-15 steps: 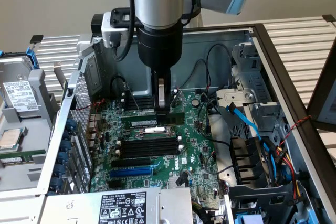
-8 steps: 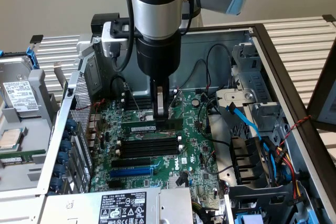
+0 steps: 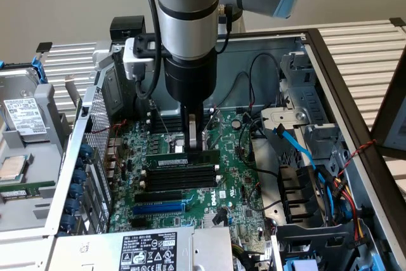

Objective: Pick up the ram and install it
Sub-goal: 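Insert the ram into the slot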

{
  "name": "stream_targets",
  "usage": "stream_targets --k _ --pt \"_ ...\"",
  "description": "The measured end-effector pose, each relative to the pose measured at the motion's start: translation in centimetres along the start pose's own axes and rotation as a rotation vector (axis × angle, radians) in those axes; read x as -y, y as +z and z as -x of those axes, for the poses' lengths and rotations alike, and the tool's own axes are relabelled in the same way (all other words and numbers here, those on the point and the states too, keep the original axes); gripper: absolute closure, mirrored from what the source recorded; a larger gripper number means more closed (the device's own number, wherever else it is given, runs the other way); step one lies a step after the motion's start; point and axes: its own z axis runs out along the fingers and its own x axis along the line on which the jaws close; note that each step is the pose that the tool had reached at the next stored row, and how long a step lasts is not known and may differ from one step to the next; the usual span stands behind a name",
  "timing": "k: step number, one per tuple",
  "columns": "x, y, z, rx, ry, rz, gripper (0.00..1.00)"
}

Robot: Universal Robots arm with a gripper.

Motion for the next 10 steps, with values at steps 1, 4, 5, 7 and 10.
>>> stream_targets --k 1,4,5,7,10 --pt "0.00 0.01 0.00 0.0008 0.000 -0.0013 0.87" --pt "-0.09 0.24 0.00 0.0030 0.000 -0.0033 0.87" --pt "-0.10 0.37 -0.01 0.0029 0.000 -0.0019 0.87" --pt "-0.35 0.45 -0.03 0.0045 0.000 0.0090 0.87" --pt "-0.73 0.48 -0.04 0.0118 0.002 0.0445 0.87"
